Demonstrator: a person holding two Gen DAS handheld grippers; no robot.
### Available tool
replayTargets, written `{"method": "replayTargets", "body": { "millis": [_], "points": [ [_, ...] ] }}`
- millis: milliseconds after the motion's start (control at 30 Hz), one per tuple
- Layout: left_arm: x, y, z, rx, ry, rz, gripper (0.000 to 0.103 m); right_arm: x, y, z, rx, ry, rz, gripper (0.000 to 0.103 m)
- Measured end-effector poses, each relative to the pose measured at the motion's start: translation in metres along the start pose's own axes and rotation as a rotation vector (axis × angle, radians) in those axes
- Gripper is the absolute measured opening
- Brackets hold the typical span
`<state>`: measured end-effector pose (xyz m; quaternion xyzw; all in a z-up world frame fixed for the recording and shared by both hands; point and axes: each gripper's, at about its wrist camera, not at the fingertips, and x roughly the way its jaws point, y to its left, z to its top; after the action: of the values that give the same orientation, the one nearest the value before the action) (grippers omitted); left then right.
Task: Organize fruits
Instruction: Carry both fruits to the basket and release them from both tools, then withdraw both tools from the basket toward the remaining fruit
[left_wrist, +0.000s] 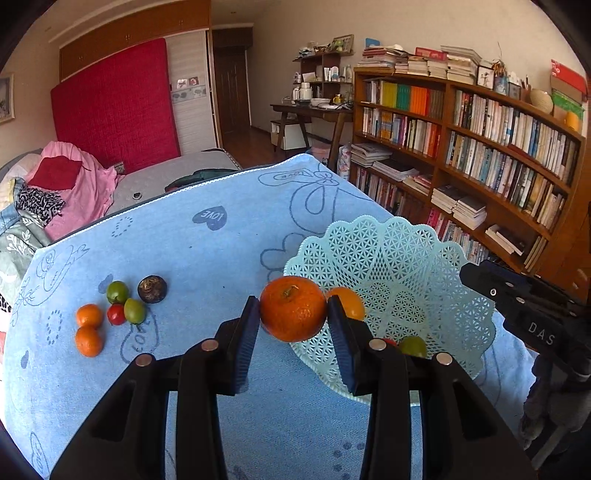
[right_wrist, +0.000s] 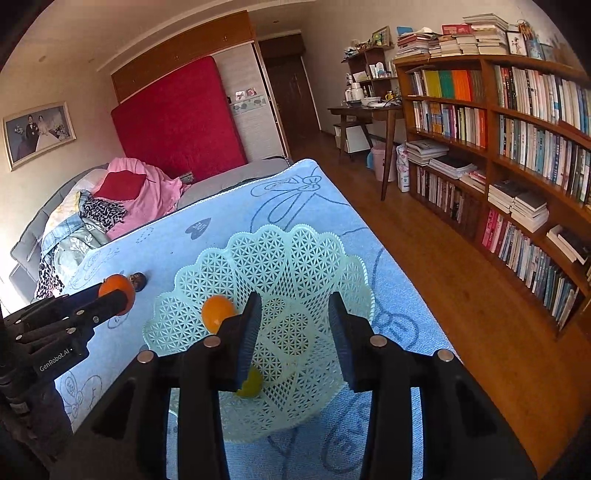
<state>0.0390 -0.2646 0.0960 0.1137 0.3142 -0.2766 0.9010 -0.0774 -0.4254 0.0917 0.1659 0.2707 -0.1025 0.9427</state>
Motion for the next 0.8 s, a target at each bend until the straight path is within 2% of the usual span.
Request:
{"method": "replayTargets", "body": {
  "millis": [200,300,367,400,700,800],
  "points": [
    [0.01,-0.024,0.004,0.028,0.013,-0.05,0.039,-0.007,-0.002,0.002,0.014,-0.017,0.007,0.039],
    [0.014,-0.032,0.005,0.037,0.019,-0.069,0.04,-0.01,-0.004,0.003,0.022,-0.027,0.001,0.046],
    [0.012,-0.033,0.007,0.039,0.001,-0.067,0.065,-0.011,-0.005,0.003,0.027,-0.028,0.001,0.047],
    [0.009,-0.032,0.008,0.035,-0.016,-0.066,0.07,-0.011,-0.006,0.004,0.029,-0.028,0.002,0.047],
    [0.005,-0.007,0.009,-0.017,-0.022,-0.018,0.074,-0.011,-0.003,0.004,0.029,-0.029,0.004,0.048],
    [0.004,0.001,0.007,-0.034,-0.019,0.001,0.078,-0.013,-0.001,0.003,0.029,-0.037,0.002,0.055]
  ]
}}
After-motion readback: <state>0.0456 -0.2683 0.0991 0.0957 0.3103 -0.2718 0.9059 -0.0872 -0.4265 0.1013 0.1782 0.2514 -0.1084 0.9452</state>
